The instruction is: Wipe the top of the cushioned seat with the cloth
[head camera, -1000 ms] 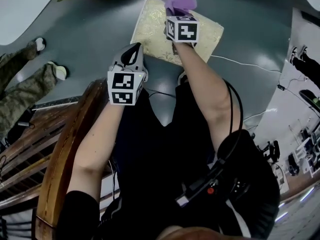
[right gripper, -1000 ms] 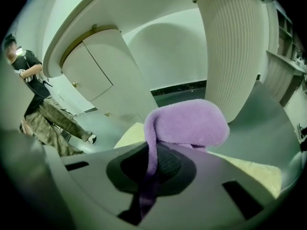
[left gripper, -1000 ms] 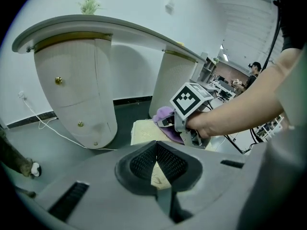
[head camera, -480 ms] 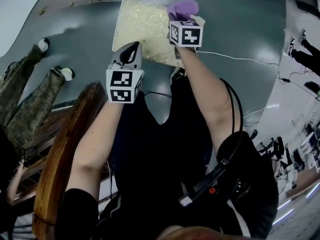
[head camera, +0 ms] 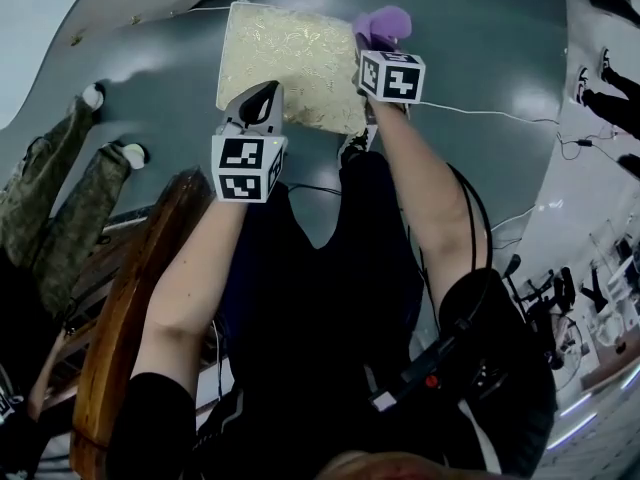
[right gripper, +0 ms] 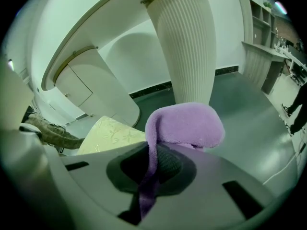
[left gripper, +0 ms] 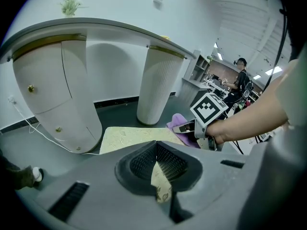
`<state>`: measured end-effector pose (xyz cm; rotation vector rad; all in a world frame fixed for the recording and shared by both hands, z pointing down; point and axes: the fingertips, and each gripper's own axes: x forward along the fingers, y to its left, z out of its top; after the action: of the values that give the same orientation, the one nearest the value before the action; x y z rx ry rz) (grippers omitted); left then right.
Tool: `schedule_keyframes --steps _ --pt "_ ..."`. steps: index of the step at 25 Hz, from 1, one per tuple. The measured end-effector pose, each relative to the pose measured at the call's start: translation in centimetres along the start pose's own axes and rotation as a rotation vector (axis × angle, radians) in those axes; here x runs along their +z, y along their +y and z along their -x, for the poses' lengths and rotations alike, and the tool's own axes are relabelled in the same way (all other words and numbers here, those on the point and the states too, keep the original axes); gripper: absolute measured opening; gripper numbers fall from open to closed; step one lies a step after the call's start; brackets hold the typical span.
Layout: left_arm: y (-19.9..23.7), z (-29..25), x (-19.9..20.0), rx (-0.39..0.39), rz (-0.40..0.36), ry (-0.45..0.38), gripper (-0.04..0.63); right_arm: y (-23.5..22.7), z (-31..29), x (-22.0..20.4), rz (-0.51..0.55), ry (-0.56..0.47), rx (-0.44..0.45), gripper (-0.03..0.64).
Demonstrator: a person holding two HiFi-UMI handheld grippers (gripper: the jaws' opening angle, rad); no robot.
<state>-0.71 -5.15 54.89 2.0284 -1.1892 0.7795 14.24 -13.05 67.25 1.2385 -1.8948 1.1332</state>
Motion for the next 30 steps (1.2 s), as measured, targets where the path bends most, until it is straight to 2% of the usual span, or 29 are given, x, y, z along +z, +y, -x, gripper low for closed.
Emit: schedule_keyframes --steps 4,8,11,14,19,26,30 --pt "0.3 0.2 0.0 -0.007 -0.009 0.006 0.003 -1.1 0.6 -0.4 -0.012 0.008 -0.033 0.021" --pt "0.9 0.5 0.2 -0.012 0.003 -0.001 0.003 -1.2 0.8 0.1 0.034 0.041 -0.078 0.023" --pt "1.9 1.3 0.3 -0.021 0.019 -0.011 0.003 0.5 2.2 1.3 0.047 0.029 -0.097 0.023" --pt "3.5 2.6 0.1 -0.026 0.026 -0.012 0.003 4.8 2.9 2.6 0.057 -0.011 -0.036 0.023" --pt "7.9 5.2 -0.1 -0.011 0.039 -0.028 0.003 14.8 1.0 4.9 0.122 -0.051 0.077 0.023" --pt "14.8 8.8 -3.0 0.04 0.067 -0.025 0.003 27.2 -5.1 3.8 0.187 0.004 0.197 0.023" --pt "16.6 9.9 -4.5 0.049 0.09 -0.031 0.003 29.6 -9.0 1.5 0.209 0.068 0.201 0.023"
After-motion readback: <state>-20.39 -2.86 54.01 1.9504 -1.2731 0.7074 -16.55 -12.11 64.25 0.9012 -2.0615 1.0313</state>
